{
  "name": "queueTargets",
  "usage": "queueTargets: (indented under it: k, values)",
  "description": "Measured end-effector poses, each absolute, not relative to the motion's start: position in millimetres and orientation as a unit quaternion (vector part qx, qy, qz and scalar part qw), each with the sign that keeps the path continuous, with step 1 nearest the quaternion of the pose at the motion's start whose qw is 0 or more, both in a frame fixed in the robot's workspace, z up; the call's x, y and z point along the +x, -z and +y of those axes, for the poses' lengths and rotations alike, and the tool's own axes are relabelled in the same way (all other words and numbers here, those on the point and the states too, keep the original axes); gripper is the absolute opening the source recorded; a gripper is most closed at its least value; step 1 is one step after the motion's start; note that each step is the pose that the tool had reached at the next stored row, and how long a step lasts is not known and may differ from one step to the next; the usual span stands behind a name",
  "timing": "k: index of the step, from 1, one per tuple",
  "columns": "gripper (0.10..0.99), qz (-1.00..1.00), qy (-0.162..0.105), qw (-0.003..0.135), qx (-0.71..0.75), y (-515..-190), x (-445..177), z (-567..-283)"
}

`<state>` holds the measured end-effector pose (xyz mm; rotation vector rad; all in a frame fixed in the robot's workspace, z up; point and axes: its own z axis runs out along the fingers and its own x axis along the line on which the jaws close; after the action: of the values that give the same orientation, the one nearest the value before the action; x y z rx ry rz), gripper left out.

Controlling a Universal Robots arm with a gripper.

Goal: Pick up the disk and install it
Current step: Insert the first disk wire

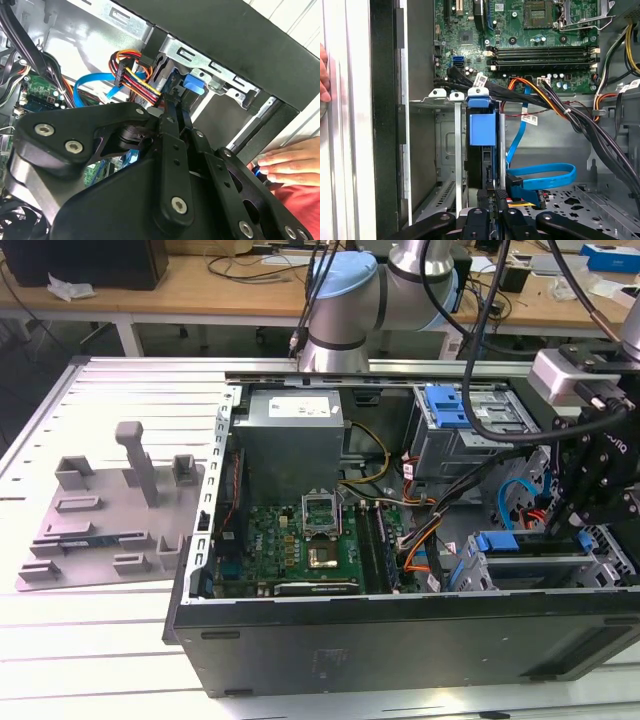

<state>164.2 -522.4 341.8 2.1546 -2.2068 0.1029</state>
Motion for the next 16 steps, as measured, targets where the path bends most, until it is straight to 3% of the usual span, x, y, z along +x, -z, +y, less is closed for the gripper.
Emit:
queueTargets:
  k: [16]
  values:
    - [0.169,-0.728,-0.033,0.028,0.684,-350.8,163.5,-522.5]
